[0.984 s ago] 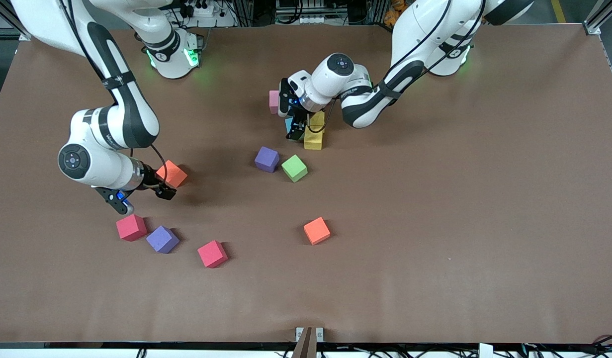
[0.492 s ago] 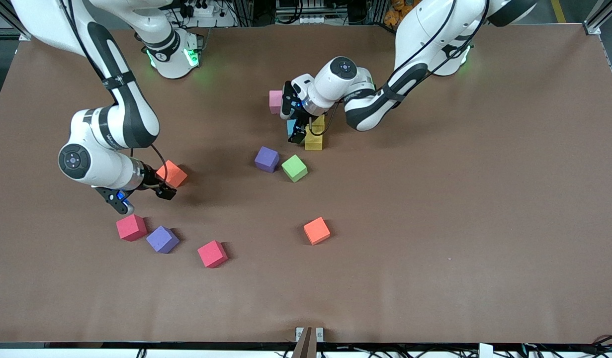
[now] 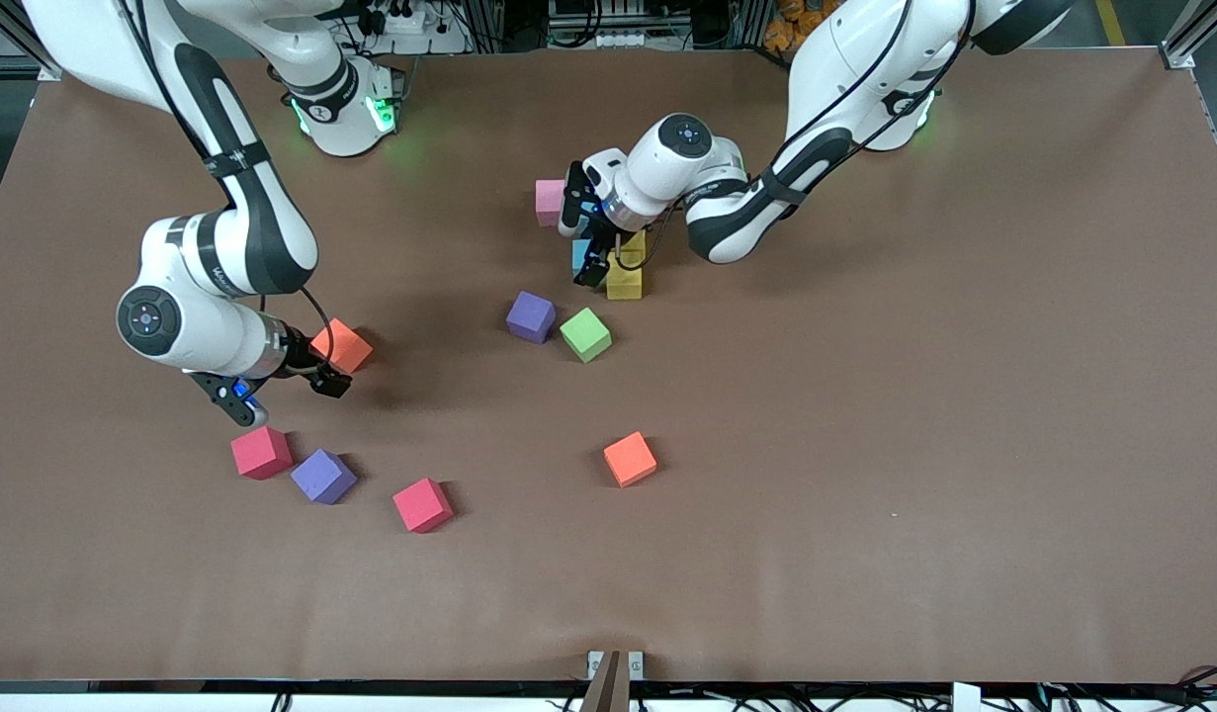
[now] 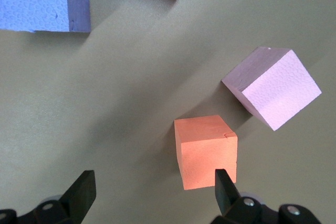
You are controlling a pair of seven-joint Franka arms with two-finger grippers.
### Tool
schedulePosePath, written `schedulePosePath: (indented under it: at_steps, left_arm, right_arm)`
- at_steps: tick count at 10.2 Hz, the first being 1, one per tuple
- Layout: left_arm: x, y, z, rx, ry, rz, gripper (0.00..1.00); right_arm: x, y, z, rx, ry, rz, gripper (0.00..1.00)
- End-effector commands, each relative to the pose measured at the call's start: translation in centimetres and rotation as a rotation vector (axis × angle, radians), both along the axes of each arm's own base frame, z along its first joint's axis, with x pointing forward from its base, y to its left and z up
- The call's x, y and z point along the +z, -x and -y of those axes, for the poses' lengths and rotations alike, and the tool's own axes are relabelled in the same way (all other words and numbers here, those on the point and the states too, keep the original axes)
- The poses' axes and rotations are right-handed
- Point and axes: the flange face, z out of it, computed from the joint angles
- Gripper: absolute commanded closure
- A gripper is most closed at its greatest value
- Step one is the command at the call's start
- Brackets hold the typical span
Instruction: Form number 2 with 11 blocks
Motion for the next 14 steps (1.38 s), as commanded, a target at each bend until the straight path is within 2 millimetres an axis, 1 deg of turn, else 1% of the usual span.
schedulePosePath:
  at_steps: [1,6,9,14]
  left_arm:
    - [0.35,-0.21,0.36,-0.053,0.009,0.043,0.0]
    - [0.51,-0.4,0.57,-0.057,0.014,0.05,0.0]
    - [0.39,-0.64,0.44,-0.076,0.012,0.06,0.0]
    - [0.0,-0.49,0.29,-0.09,0.004,0.061,0.0]
  right_arm:
    - [0.11,-0.38,-0.28,-0.015,-0.009,0.001,0.0]
    - [0.24,-0.48,-0.29,-0.014,-0.009,0.004,0.0]
    - [0.3,-0.53,-0.29,-0.014,-0.009,0.005,0.0]
    - [0.36,-0.58,-0.3,-0.013,-0.009,0.007,0.0]
